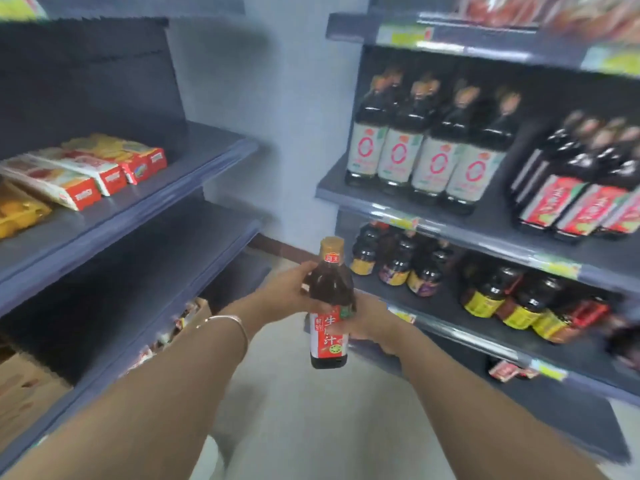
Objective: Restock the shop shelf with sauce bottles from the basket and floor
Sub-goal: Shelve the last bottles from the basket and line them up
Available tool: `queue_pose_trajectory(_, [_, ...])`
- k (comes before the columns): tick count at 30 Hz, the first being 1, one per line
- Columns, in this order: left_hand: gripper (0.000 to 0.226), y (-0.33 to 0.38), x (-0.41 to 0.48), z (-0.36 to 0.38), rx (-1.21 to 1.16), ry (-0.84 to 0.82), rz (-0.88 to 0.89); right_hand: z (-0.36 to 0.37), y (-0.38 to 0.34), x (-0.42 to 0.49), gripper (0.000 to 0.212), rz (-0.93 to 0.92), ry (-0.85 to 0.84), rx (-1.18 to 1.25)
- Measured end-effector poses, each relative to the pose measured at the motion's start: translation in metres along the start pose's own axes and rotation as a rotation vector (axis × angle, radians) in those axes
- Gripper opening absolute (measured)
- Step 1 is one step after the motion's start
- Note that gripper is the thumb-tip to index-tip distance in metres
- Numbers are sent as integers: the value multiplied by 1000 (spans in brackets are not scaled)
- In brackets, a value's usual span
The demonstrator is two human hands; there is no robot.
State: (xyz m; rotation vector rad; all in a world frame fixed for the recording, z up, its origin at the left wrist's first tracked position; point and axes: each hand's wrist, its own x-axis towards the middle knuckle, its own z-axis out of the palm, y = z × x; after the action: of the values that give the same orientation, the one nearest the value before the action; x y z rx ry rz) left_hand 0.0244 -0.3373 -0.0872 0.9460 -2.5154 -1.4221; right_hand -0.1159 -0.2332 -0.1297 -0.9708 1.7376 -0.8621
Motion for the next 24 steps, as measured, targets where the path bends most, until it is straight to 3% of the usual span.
queue_pose_trajectory(7, [30,141,73,100,339,-181,271,-167,48,-111,47,81,406,244])
queue_pose_trajectory(12, [22,224,122,189,405,-289,409,-272,92,-178,47,72,638,293])
queue_pose_trajectory(15, [22,269,152,234,517,-320,465,-332,116,-203,39,58,709,343])
queue_pose_trajectory(19, [24,322,185,276,602,-327,499,-406,136,-221,45,55,774,357])
queue_pose_trajectory(24, [20,355,229,296,814,-252,510,-479,139,-206,42,43,818,259])
